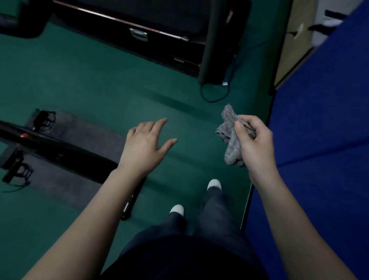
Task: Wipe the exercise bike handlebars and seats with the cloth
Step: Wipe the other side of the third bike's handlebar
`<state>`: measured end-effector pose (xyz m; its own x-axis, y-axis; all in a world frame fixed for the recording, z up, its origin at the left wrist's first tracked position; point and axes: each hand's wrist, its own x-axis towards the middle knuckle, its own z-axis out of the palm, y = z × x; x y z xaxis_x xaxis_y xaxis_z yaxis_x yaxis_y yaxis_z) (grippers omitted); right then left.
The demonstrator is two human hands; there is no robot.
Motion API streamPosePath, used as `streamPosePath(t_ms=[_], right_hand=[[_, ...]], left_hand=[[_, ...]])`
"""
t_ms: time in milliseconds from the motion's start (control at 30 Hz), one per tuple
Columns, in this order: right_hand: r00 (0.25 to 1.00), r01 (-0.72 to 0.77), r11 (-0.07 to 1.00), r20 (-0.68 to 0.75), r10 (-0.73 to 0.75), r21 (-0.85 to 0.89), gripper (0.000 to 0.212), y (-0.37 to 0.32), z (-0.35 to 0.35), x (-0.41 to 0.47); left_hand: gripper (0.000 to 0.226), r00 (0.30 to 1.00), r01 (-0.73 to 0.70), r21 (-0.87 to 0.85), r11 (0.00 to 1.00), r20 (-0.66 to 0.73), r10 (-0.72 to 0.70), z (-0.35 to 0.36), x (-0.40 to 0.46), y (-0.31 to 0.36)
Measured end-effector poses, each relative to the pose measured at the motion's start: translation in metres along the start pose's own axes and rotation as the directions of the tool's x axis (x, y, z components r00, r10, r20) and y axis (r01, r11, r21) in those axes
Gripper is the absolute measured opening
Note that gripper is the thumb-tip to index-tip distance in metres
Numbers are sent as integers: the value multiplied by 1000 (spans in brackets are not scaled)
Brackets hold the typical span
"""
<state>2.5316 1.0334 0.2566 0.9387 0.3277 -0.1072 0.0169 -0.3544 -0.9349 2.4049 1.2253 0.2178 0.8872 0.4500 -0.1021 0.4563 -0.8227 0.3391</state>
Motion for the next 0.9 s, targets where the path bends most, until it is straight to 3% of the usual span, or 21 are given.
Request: streamPosePath(t_ms=[333,467,667,900], right_hand=[[947,132,991,295,-122,-13,12,-24,28,168],[924,177,984,344,-166,0,14,-34,23,238],[875,204,979,443,-195,27,12,-51,40,313],[761,287,957,595,-259,49,13,-81,98,356]], left_hand=[[65,937,332,-32,943,-105,-334,-1,95,10],[77,902,395,-63,917,-161,-400,-2,141,31],[76,834,503,-96,859,-207,-512,-7,185,41],[80,740,613,-146,777,-239,-629,-23,219,18]])
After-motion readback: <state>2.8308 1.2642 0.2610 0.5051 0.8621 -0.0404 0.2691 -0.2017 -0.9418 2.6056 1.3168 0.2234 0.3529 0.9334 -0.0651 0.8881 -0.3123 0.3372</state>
